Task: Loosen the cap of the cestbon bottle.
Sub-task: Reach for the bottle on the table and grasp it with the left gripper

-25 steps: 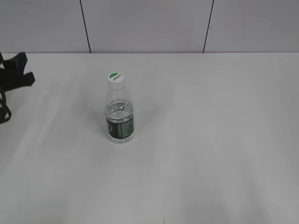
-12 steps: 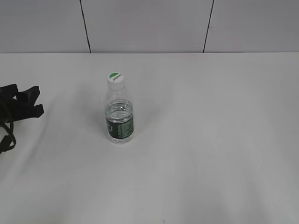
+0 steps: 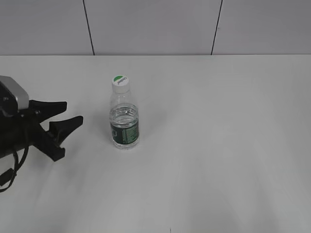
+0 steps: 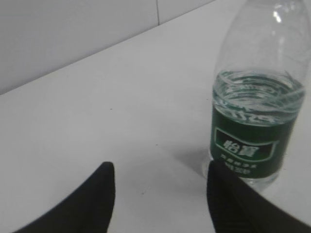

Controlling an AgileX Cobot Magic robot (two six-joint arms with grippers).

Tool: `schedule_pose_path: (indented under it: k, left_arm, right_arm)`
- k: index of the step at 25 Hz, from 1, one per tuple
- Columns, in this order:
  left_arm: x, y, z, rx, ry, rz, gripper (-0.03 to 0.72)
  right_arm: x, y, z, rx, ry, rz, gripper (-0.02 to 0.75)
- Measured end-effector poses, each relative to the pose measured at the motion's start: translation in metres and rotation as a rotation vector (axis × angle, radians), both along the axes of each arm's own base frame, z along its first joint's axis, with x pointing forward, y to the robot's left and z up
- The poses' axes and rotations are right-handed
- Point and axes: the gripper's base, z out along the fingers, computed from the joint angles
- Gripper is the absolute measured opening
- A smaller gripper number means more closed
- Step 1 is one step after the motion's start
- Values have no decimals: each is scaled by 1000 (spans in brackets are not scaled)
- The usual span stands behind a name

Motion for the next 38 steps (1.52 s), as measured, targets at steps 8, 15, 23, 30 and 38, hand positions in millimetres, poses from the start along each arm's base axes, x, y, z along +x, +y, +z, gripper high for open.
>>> schedule_pose_path:
  k: [8,15,23,30,38]
  left_arm:
    - [-9,-10,-1,17,0,-140,383]
    - [-10,-26,0,7,0,-145,389]
    - [-13,-32,-12,-36,86,-147,543]
    - [-18,-41,-27,-34,149,-168,554]
    - [-4,-46,-28,-39,118,-156,554]
  right_arm:
    - [0,0,0,0,0,0,564]
    - [0,0,0,0,0,0,564]
    - [0,0,0,0,0,0,564]
    - [0,0,0,0,0,0,564]
    - [0,0,0,0,0,0,564]
